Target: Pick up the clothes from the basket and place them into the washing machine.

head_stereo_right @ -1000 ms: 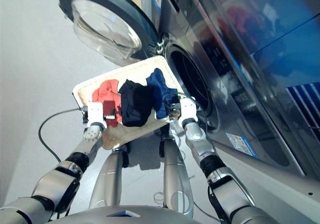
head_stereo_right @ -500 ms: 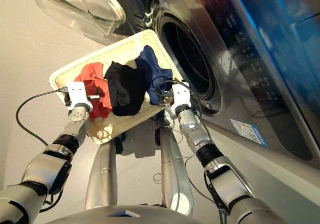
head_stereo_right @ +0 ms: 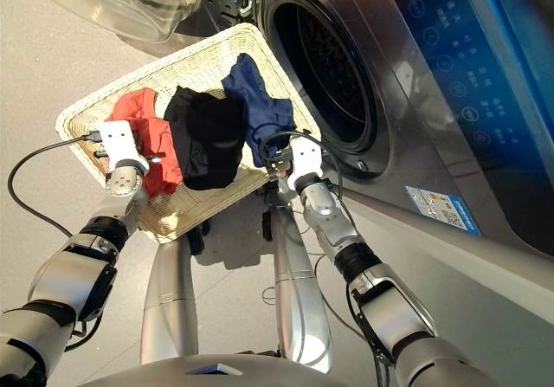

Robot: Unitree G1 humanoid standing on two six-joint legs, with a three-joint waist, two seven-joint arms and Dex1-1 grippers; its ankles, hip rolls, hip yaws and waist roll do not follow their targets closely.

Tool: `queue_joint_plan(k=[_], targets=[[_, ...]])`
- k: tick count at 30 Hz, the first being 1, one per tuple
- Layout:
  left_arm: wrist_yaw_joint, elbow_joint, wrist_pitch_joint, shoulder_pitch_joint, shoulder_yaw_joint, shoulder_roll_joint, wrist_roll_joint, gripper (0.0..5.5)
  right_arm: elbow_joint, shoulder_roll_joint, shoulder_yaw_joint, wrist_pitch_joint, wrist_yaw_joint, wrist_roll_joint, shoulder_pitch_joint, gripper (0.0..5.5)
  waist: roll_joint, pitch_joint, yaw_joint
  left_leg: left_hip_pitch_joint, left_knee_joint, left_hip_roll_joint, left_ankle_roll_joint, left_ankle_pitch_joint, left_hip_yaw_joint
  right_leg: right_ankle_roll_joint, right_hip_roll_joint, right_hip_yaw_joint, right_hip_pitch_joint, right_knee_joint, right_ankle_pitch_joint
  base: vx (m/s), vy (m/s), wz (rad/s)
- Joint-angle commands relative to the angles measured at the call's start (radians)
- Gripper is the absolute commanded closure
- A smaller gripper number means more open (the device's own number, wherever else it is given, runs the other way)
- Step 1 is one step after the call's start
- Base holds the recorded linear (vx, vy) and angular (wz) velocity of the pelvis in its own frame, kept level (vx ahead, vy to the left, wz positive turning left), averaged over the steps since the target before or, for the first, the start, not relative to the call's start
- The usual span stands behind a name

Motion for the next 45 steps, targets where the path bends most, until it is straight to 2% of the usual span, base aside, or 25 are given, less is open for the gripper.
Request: queue_joint_plan(k=[1,6,7,8,9,11,14,18,25,28,34,41,45], targets=[[-0.025,-0.024,-0.062,0.051,0.021,-0.025,-0.031,5.50,-0.071,0.005,0.024,-0.082,0.017,-0.019,0.007,0.00,0.025,-0.060,0.004,0.037,-0.070,-0.036,0.009,0.044,-0.023,0.029,-0.014,-0.032,0.073,-0.106,0.045,0.000,0.000,0.000],[-0.067,-0.162,-0.094,0.114,0.010,-0.052,-0.084,5.50,-0.016,-0.011,0.038,-0.067,0.010,-0.090,0.011,0.00,0.037,-0.080,0.032,0.156,-0.189,-0.045,-0.001,0.071,-0.031,0.026,-0.034,-0.052,0.188,-0.188,0.047,0.007,-0.055,0.105],[-0.071,-0.195,-0.099,0.126,0.009,-0.053,-0.092,5.50,-0.010,-0.015,0.042,-0.062,0.014,-0.096,0.011,0.00,0.034,-0.084,0.030,0.161,-0.213,-0.056,0.005,0.108,-0.026,0.021,-0.047,-0.058,0.197,-0.212,0.076,0.034,-0.059,0.150],[-0.071,-0.195,-0.098,0.128,0.009,-0.054,-0.092,5.50,-0.009,-0.015,0.043,-0.062,0.014,-0.096,0.013,0.00,0.039,-0.084,0.037,0.179,-0.209,-0.048,-0.003,0.076,-0.034,0.026,-0.037,-0.057,0.209,-0.201,0.048,-0.066,-0.060,0.139],[-0.086,-0.270,-0.110,0.154,0.012,-0.054,-0.120,5.50,0.016,-0.026,0.056,-0.050,0.021,-0.132,0.007,0.00,0.038,-0.089,0.041,0.202,-0.249,-0.058,0.001,0.117,-0.029,0.020,-0.054,-0.068,0.241,-0.238,0.076,0.013,-0.079,0.109],[-0.092,-0.309,-0.115,0.167,0.018,-0.057,-0.135,5.50,0.016,-0.032,0.065,-0.048,0.028,-0.157,0.002,0.00,0.040,-0.091,0.046,0.224,-0.269,-0.058,0.000,0.121,-0.028,0.020,-0.057,-0.073,0.263,-0.249,0.075,-0.024,-0.078,0.169],[-0.129,-0.448,-0.125,0.217,0.034,-0.092,-0.230,5.50,0.023,-0.049,0.111,-0.031,0.051,-0.246,-0.022,0.00,0.052,-0.108,0.070,0.295,-0.333,-0.062,-0.003,0.139,-0.032,0.020,-0.065,-0.088,0.330,-0.289,0.077,0.040,-0.085,0.173],[-0.161,-0.581,-0.123,0.259,0.017,-0.123,-0.276,5.50,0.023,-0.042,0.153,-0.024,0.069,-0.313,-0.050,0.00,0.066,-0.118,0.092,0.361,-0.399,-0.067,-0.006,0.162,-0.026,0.022,-0.072,-0.097,0.386,-0.320,0.080,0.012,-0.032,0.074],[-0.177,-0.688,-0.111,0.273,-0.015,-0.153,-0.312,5.50,-0.016,-0.038,0.221,-0.023,0.084,-0.430,-0.112,0.00,0.094,-0.126,0.113,0.401,-0.432,-0.072,0.000,0.173,-0.013,0.024,-0.071,-0.090,0.407,-0.326,0.085,0.003,-0.008,0.010],[-0.187,-0.748,-0.104,0.283,-0.035,-0.185,-0.366,5.50,-0.025,-0.020,0.259,-0.017,0.086,-0.501,-0.156,0.00,0.116,-0.131,0.124,0.403,-0.438,-0.078,0.007,0.175,-0.005,0.026,-0.068,-0.079,0.397,-0.321,0.087,0.000,0.000,0.000],[-0.194,-0.826,-0.089,0.295,-0.085,-0.213,-0.408,5.50,-0.026,-0.005,0.272,-0.013,0.058,-0.563,-0.194,0.00,0.147,-0.132,0.139,0.392,-0.435,-0.083,0.013,0.179,-0.007,0.027,-0.069,-0.071,0.379,-0.309,0.087,0.000,0.000,0.000],[-0.189,-0.830,-0.083,0.278,-0.133,-0.224,-0.388,5.50,-0.040,0.023,0.295,-0.026,0.093,-0.513,-0.221,0.00,0.164,-0.132,0.146,0.388,-0.440,-0.086,0.013,0.186,-0.008,0.028,-0.069,-0.067,0.367,-0.305,0.090,0.000,0.000,0.000],[-0.140,-0.813,-0.098,0.254,-0.110,-0.209,-0.303,5.50,-0.097,-0.001,0.295,-0.032,0.092,-0.533,-0.212,0.00,0.163,-0.131,0.136,0.386,-0.448,-0.084,0.010,0.189,-0.005,0.029,-0.066,-0.064,0.359,-0.305,0.092,0.000,0.000,0.000]])
